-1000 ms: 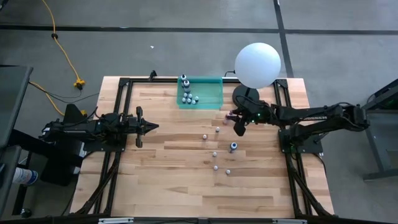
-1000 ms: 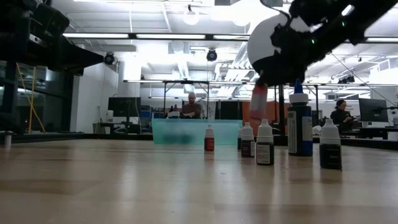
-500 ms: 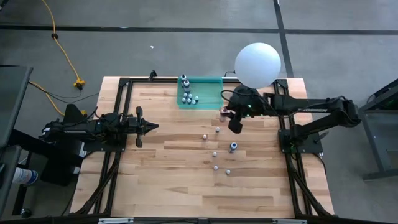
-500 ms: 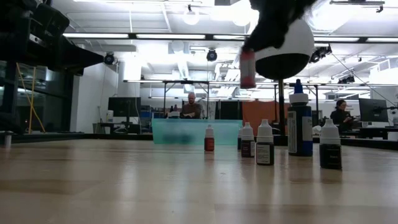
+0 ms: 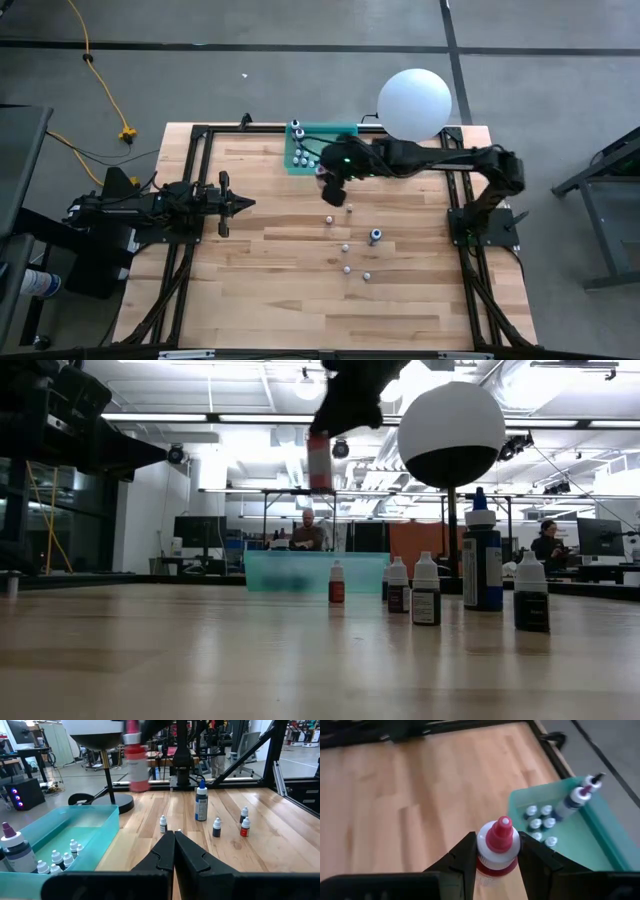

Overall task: Pick & Place food coloring
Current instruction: Put the big pink food coloring bottle into the bin

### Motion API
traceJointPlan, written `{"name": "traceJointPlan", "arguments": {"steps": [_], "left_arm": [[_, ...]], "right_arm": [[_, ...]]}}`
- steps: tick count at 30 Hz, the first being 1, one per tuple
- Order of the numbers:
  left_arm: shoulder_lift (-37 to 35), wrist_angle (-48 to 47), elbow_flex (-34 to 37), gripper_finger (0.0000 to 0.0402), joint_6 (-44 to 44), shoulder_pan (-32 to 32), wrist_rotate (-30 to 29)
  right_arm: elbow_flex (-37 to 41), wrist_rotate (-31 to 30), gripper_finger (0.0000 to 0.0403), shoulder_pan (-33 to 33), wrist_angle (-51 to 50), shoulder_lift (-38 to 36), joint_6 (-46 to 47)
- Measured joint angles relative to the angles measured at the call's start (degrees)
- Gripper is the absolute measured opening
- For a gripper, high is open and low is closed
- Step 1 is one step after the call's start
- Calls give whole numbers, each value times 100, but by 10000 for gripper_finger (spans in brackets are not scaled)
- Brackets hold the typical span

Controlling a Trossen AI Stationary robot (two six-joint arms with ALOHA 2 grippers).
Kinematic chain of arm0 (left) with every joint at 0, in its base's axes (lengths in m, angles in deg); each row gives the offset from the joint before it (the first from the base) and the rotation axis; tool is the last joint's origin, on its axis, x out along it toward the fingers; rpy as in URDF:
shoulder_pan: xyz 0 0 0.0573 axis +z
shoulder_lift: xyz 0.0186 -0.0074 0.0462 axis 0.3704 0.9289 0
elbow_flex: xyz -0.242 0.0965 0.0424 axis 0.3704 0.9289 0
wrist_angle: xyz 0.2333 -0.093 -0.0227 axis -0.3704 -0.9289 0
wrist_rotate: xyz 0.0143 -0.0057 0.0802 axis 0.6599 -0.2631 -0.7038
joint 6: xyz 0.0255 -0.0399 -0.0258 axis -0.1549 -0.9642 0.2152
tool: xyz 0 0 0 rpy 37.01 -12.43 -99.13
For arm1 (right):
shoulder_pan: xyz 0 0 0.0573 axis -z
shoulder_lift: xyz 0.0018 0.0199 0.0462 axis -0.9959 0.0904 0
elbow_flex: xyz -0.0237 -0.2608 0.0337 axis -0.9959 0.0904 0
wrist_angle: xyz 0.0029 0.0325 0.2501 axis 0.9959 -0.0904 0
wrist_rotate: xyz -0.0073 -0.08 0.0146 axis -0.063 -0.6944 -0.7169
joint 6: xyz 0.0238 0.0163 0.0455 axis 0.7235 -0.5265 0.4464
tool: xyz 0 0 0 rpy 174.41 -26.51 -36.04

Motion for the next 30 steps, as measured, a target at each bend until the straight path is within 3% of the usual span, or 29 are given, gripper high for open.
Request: {"name": "traceJointPlan", "arguments": {"steps": [11,22,30], "left_arm": [[0,0,0,0,0,0,0],[0,0,0,0,1,1,0],[0,0,0,0,0,1,0]], "right_arm": [[-485,-1405,115,247,444,973,790],[-485,-2239,110,549,1169,1530,1513],[-485,-2193,110,836,1742,1831,1776]]}}
